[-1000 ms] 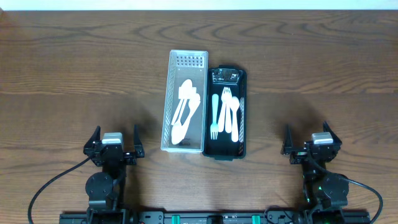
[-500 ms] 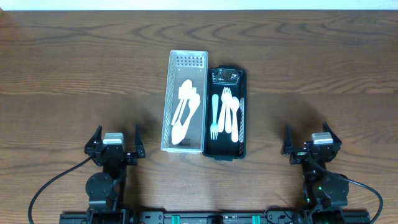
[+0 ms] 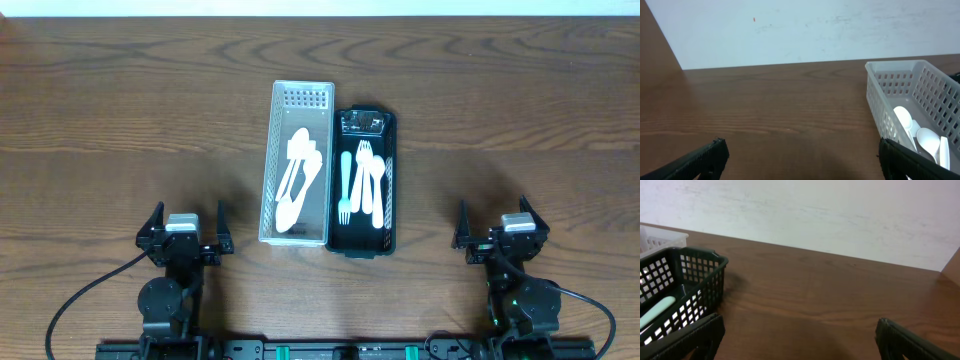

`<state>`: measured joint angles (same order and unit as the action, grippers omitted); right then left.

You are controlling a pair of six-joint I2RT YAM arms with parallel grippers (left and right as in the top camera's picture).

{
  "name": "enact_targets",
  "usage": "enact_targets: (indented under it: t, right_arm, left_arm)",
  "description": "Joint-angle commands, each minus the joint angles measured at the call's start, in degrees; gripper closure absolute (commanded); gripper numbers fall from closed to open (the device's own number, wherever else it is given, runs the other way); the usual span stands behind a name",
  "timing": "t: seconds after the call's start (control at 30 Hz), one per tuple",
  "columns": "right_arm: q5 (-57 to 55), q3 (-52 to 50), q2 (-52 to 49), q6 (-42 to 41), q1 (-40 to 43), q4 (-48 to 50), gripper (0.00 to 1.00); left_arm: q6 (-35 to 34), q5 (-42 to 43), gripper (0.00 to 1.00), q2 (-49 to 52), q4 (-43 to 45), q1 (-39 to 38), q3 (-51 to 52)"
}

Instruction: Pack container

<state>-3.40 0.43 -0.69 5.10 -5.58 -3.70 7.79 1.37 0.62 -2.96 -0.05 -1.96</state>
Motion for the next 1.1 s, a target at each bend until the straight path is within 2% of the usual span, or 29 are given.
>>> enact_targets:
  t: [0.0, 0.2, 0.43, 1.07]
  right_arm:
    - [0.24, -0.11, 0.35, 0.76, -0.50, -0.26, 0.01]
    - [0.24, -0.11, 0.35, 0.76, -0.50, -0.26, 0.01]
    - [0.24, -0.11, 0.35, 0.76, -0.50, -0.26, 0.01]
    - [0.24, -0.11, 0.35, 0.76, -0.50, -0.26, 0.01]
  left_arm:
    - [0.52, 0.37, 0.02, -0.52, -0.96, 0.24, 1.73]
    - [2.49, -2.12, 0.02, -0.52, -0.72, 0.24, 1.73]
    - [2.54, 10.03, 0.02, -0.50, -0.09, 0.24, 1.73]
    - [2.51, 9.33, 0.02, -0.50, -0.11, -0.72, 1.73]
